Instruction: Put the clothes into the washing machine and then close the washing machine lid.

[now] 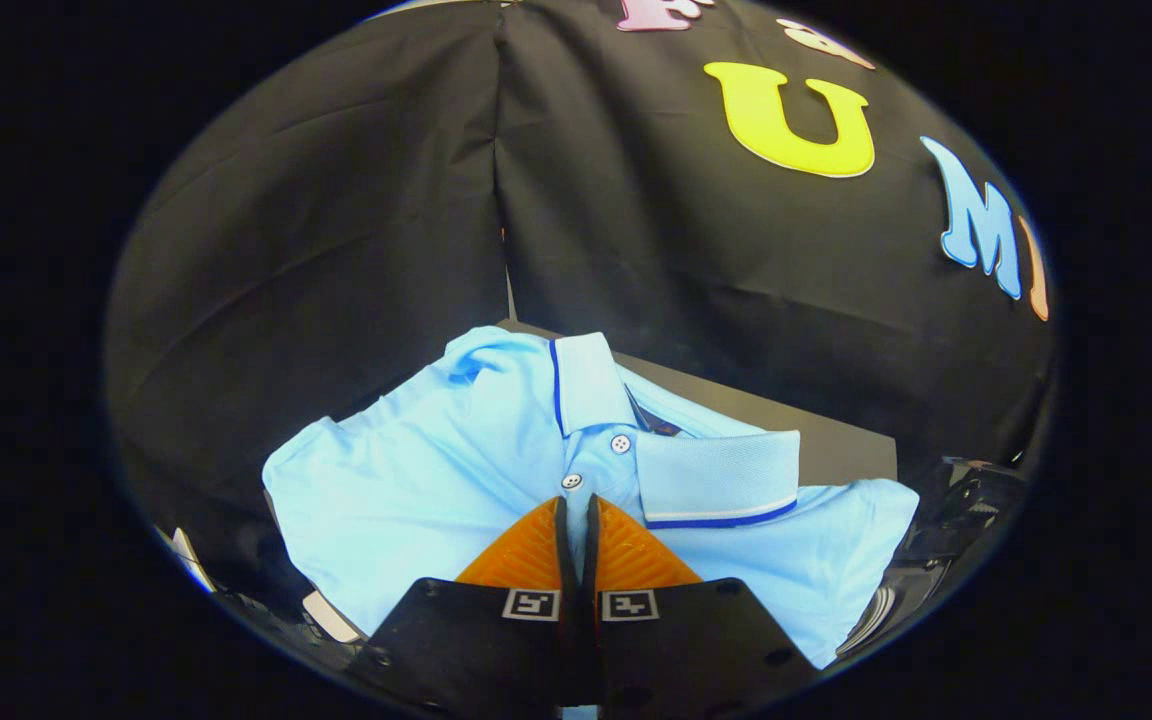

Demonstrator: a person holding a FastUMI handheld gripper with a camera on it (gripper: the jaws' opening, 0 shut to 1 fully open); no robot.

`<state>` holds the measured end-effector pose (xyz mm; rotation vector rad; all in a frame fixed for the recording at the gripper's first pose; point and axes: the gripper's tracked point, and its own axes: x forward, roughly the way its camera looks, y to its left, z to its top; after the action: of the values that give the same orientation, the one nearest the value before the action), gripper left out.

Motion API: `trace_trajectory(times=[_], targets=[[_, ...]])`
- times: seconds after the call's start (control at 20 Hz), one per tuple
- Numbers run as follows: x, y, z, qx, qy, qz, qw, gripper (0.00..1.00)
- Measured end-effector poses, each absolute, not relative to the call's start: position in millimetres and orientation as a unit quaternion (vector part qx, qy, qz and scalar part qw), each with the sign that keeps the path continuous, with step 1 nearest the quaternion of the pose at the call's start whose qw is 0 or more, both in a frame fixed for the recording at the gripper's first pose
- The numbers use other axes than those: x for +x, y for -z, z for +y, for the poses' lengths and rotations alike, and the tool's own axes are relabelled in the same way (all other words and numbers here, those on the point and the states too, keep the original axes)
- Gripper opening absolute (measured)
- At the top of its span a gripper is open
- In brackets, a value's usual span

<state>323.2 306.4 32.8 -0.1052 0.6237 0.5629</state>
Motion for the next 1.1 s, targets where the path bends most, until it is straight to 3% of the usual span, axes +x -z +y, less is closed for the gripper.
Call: trace_trajectory(times=[0.45, 1.1], targets=[[302.3, -75.3, 286.3, 0.002, -0.286, 0.242, 0.927, 0.01], [294.4, -130.6, 224.7, 0.014, -0.253, 0.172, 0.952, 0.01]])
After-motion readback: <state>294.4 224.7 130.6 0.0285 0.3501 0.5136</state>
